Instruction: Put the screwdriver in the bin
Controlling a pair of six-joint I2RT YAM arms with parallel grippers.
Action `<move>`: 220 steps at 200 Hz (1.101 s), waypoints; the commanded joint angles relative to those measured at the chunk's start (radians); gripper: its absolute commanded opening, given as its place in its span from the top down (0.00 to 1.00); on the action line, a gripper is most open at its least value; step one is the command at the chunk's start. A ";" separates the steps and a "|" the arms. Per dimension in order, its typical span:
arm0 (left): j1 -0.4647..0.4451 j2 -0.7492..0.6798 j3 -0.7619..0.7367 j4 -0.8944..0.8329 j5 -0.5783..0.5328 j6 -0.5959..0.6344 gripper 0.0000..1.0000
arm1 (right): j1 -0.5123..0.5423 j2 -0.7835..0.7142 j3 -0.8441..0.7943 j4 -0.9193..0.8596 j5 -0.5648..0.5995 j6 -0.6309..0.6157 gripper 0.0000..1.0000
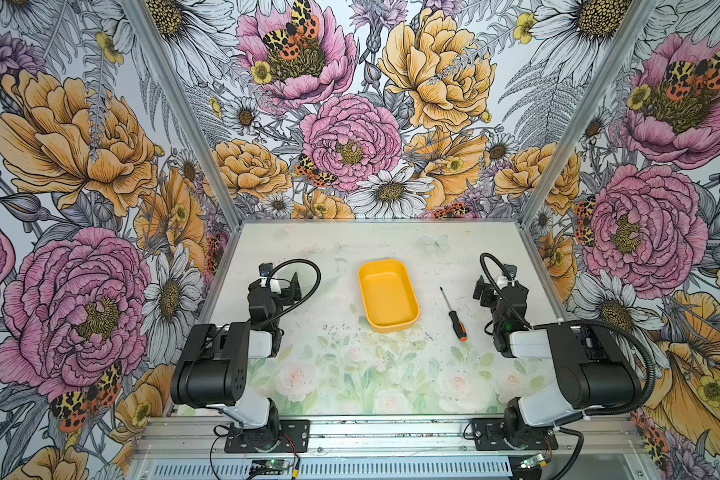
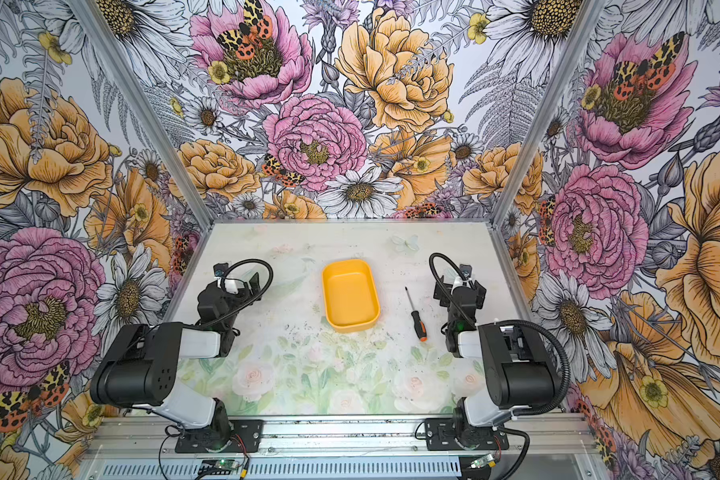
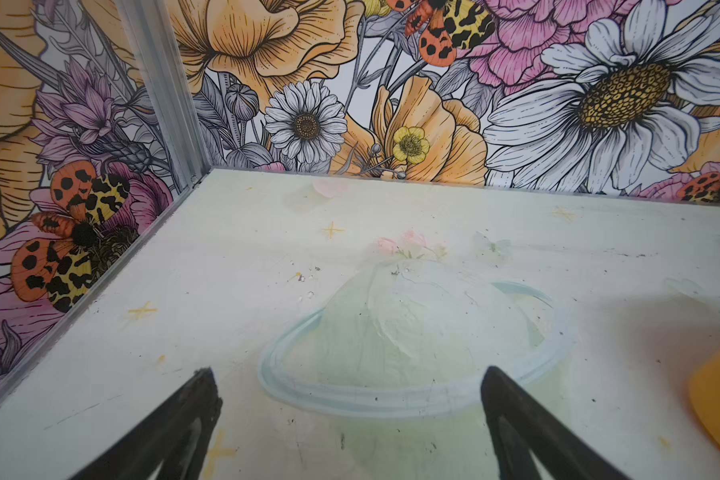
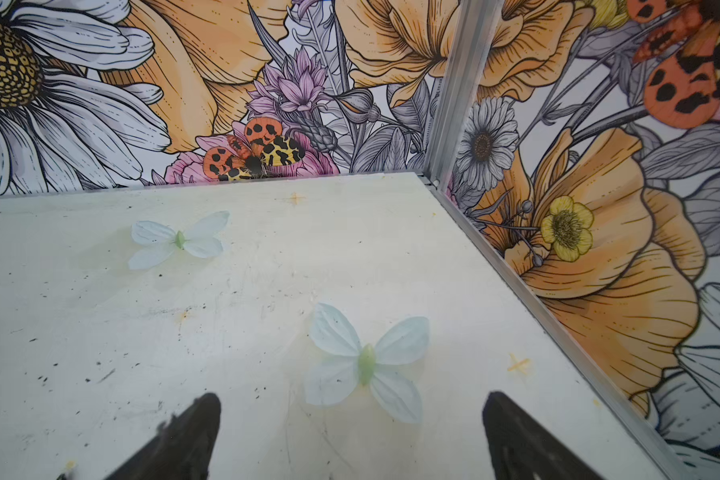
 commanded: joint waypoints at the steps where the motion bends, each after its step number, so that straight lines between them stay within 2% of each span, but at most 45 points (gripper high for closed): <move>1: -0.006 -0.007 0.003 0.004 0.024 0.012 0.01 | 0.003 0.003 0.015 0.009 -0.009 0.002 0.01; 20: -0.011 -0.032 -0.027 0.047 0.053 0.028 0.01 | 0.003 0.003 0.015 0.010 -0.009 0.001 0.01; 36: -0.033 -0.145 -0.066 0.023 0.032 0.049 0.01 | 0.004 0.003 0.015 0.009 -0.009 0.001 0.00; 59: -0.090 -0.382 -0.081 -0.134 -0.033 0.064 0.01 | 0.002 0.003 0.017 0.009 -0.010 0.002 0.00; 80: -0.135 -0.599 -0.038 -0.372 -0.039 -0.044 0.01 | 0.002 0.001 0.013 0.011 -0.011 0.002 0.01; 99: -0.186 -0.716 -0.006 -0.562 -0.096 -0.160 0.01 | 0.004 -0.016 0.020 -0.004 -0.013 -0.005 0.08; 133: -0.216 -0.788 -0.016 -0.690 -0.139 -0.305 0.01 | 0.029 -0.189 0.191 -0.437 -0.047 -0.008 0.10; 154: -0.194 -0.740 0.041 -0.793 -0.054 -0.342 0.01 | 0.037 -0.251 0.356 -0.829 -0.192 0.095 0.10; 175: -0.193 -0.668 0.142 -0.922 -0.010 -0.359 0.01 | 0.051 -0.239 0.489 -1.151 -0.325 0.191 0.10; 199: -0.193 -0.597 0.201 -0.971 0.037 -0.393 0.01 | 0.067 -0.184 0.530 -1.349 -0.557 0.276 0.09; 208: -0.193 -0.574 0.216 -0.980 0.060 -0.404 0.01 | 0.085 -0.169 0.524 -1.389 -0.578 0.303 0.10; 220: -0.194 -0.541 0.236 -0.997 0.092 -0.418 0.01 | 0.126 -0.170 0.509 -1.425 -0.548 0.316 0.10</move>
